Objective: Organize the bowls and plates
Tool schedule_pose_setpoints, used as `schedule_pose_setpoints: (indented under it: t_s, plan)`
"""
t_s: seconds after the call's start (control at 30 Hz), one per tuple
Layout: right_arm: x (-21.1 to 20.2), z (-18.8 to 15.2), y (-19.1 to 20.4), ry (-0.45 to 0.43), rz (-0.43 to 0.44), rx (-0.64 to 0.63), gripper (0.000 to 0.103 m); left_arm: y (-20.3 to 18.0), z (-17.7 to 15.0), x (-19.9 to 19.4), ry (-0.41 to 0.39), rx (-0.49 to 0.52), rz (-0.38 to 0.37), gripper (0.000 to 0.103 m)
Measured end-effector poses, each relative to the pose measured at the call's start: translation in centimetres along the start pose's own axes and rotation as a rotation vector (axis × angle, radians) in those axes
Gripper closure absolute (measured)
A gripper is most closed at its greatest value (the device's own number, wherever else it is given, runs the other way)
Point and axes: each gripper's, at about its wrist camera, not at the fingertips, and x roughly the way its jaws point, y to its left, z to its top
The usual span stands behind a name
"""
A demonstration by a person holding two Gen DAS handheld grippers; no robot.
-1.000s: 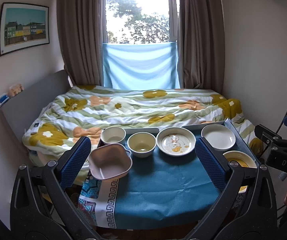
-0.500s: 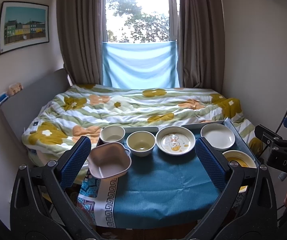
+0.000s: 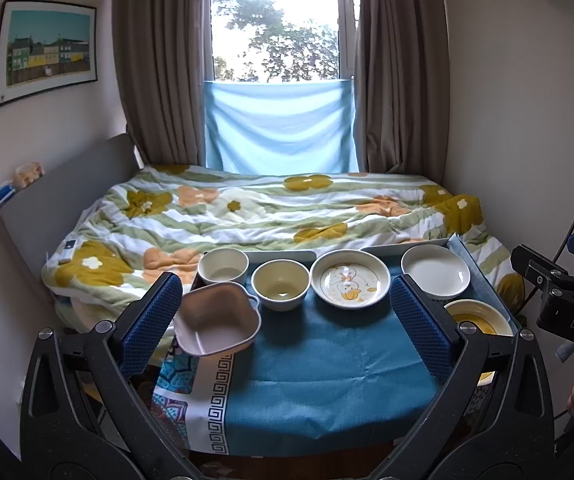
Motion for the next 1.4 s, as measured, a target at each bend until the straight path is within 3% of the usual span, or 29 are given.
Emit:
schedule_pose_setpoints:
  t_s: [0.7, 0.93, 1.07, 1.23, 1.4]
  plan:
    - [1.2, 0.5, -0.6, 0.031, 0.009, -0.008, 0.0, -0.2, 0.5, 1.3, 0.047, 0.024, -0.019, 0.0]
    - [2.7, -1.6, -2.7, 0.12, -0.041, 0.077, 0.0, -2.5, -0.5, 4.9, 0.189, 0.11, -0.152, 0.0]
    - [3.6, -5.0, -5.3, 0.2, -0.099, 0.148, 0.0, -5.7, -2.2, 8.8, 0.202, 0.167, -0.266, 0.0]
    - [4.9, -9.7, -10.2, 0.296, -0.172, 0.258, 0.0, -10.9, -5.6, 13.9, 0.362, 0.276, -0.38, 0.0]
    - [7.6, -13.6, -15.3, 0.36, -0.16, 0.348, 0.002, -16.5, -9.6, 19.5, 0.527, 0.335, -0.505, 0.0]
